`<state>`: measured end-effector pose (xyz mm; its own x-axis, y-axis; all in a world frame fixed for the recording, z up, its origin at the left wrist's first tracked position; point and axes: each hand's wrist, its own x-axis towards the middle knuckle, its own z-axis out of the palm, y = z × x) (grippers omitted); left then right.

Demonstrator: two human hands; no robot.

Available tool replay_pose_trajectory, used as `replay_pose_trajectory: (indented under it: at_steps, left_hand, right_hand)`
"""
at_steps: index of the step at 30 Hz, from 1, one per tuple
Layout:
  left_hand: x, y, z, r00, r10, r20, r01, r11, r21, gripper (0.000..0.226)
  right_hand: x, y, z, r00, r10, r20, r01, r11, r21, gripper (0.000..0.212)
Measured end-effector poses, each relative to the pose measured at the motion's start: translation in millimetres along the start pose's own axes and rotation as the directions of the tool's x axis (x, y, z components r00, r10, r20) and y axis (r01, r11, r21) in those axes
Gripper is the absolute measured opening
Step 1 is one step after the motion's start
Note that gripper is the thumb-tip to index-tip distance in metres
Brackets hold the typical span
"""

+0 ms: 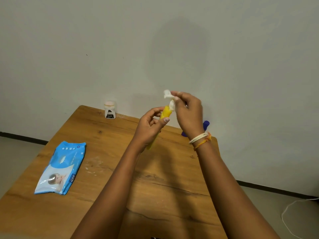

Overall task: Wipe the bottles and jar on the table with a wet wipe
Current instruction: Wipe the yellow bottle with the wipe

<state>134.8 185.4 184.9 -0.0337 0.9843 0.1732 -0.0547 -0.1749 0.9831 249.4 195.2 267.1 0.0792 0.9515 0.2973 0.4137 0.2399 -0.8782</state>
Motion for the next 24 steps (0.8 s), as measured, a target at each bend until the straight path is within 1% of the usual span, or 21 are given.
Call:
replay_pose_trajectory:
  at_steps: [2,3,4,5,8,10,12,14,17,18,20,21,22,24]
  left_hand:
    - [1,-2,1,1.000,0.013,-0.023,-0.013,1.000,-0.004,0.034]
    - [3,-4,1,0.999,0.021,-0.047,-0.021,1.000,-0.001,0.037]
    - [4,-6,1,0.997,0.028,-0.075,-0.027,0.999,0.019,0.039]
    - [4,-8,1,0.994,0.038,-0.103,-0.033,0.998,0.051,0.040]
    - [3,-13,2,0.981,0.074,-0.181,-0.050,0.990,0.135,0.037]
    - [2,-15,4,0.968,0.101,-0.228,-0.062,0.983,0.173,0.040]
    - [0,-13,5,0.956,0.123,-0.268,-0.073,0.979,0.189,0.045]
    - [0,-10,4,0.944,0.139,-0.299,-0.082,0.977,0.196,0.050]
    - [2,-7,4,0.941,0.153,-0.302,-0.080,0.967,0.241,0.060]
    - [3,-7,3,0.941,0.153,-0.302,-0.075,0.964,0.256,0.063]
    - [4,-6,3,0.939,0.139,-0.314,-0.056,0.964,0.261,0.067]
    - [3,-5,4,0.938,0.130,-0.321,-0.046,0.966,0.255,0.068]
    - [3,-4,5,0.938,0.124,-0.324,-0.040,0.966,0.255,0.068]
    - [2,-4,8,0.942,0.117,-0.314,-0.035,0.966,0.256,0.066]
  right_hand:
    - [2,2,5,0.979,0.055,0.197,-0.030,0.992,-0.125,0.027]
    - [0,4,9,0.967,0.070,0.245,-0.022,0.981,-0.192,0.029]
    - [-3,5,12,0.967,0.067,0.247,-0.003,0.968,-0.249,0.031]
    - [-6,6,15,0.974,0.054,0.221,0.012,0.957,-0.288,0.033]
    - [-17,11,23,0.995,0.008,0.099,0.028,0.932,-0.360,0.035]
    - [-20,14,25,0.999,0.005,0.041,0.011,0.924,-0.382,0.035]
    - [-20,18,24,0.999,0.034,-0.024,-0.040,0.946,-0.321,0.033]
    - [-19,21,20,0.993,0.077,-0.085,-0.094,0.973,-0.209,0.029]
    - [-14,26,10,0.985,0.138,-0.100,-0.145,0.988,-0.060,0.019]
    - [-10,28,4,0.978,0.193,-0.078,-0.189,0.981,0.052,0.015]
    - [-1,29,-6,0.953,0.301,0.022,-0.292,0.901,0.320,0.015]
    - [2,30,-9,0.944,0.318,0.084,-0.326,0.869,0.373,0.019]
    - [4,30,-9,0.934,0.319,0.160,-0.356,0.862,0.360,0.023]
    - [-1,30,0,0.907,0.289,0.307,-0.377,0.882,0.283,0.023]
